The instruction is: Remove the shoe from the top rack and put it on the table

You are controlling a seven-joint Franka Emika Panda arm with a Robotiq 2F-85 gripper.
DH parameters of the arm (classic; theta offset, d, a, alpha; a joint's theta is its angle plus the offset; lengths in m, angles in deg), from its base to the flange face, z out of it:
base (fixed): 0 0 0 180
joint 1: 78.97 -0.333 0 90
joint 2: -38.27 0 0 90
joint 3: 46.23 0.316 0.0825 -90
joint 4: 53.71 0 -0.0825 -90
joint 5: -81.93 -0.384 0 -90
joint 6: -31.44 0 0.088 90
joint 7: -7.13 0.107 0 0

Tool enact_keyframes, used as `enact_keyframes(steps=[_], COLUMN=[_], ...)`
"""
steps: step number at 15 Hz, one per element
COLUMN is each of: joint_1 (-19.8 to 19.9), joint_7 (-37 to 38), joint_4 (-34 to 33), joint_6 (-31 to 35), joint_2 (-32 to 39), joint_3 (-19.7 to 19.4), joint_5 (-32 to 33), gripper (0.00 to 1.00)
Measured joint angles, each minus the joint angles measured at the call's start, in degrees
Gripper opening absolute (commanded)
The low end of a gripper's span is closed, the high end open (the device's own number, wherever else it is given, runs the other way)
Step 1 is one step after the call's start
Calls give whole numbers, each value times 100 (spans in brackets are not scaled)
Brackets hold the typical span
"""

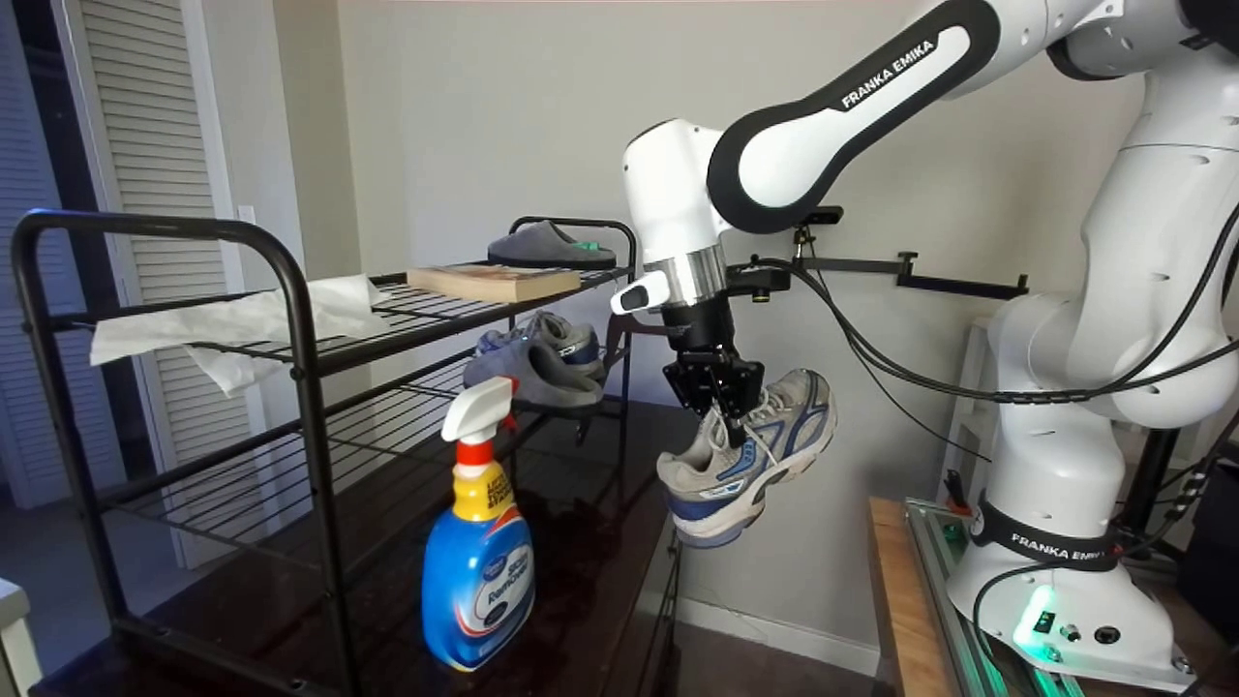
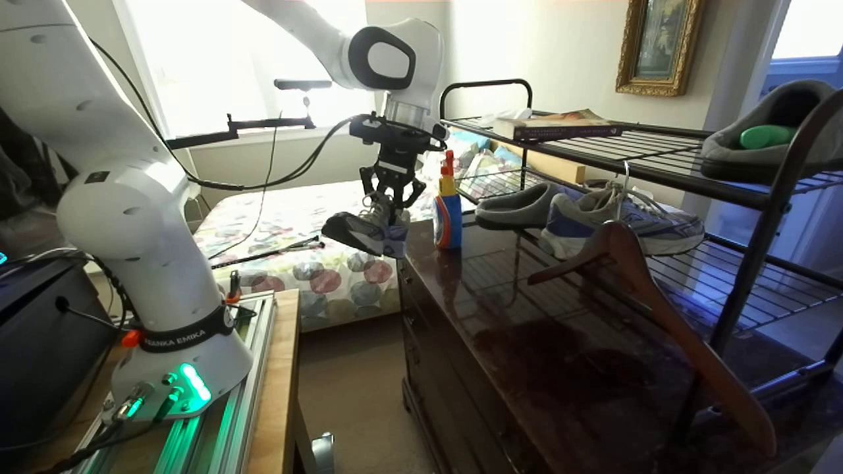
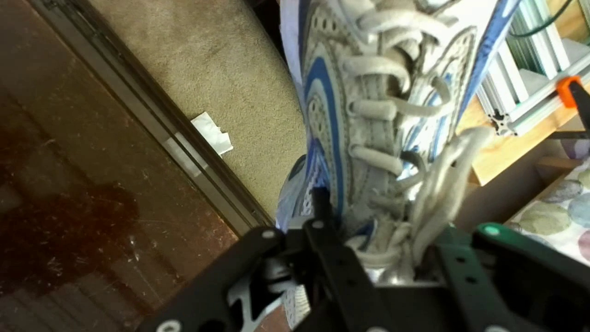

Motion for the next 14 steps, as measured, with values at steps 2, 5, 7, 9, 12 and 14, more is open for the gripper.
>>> enact_keyframes(steps=[2, 5, 7, 9, 12, 14], joint_1=[-70, -150, -165, -147, -75, -24], joint_7=[-331, -842, -1219, -1635, -2313, -2792], joint_4=[-1, -1, 0, 0, -23, -73], joint_6=[39, 121, 234, 445, 926, 1404], joint_2=[14, 0, 0, 2, 42, 137], joint_3=[68, 147, 161, 137, 44, -34], joint_5=[192, 525, 769, 1072, 1486, 1640], gripper=[9, 9, 9, 9, 9, 9])
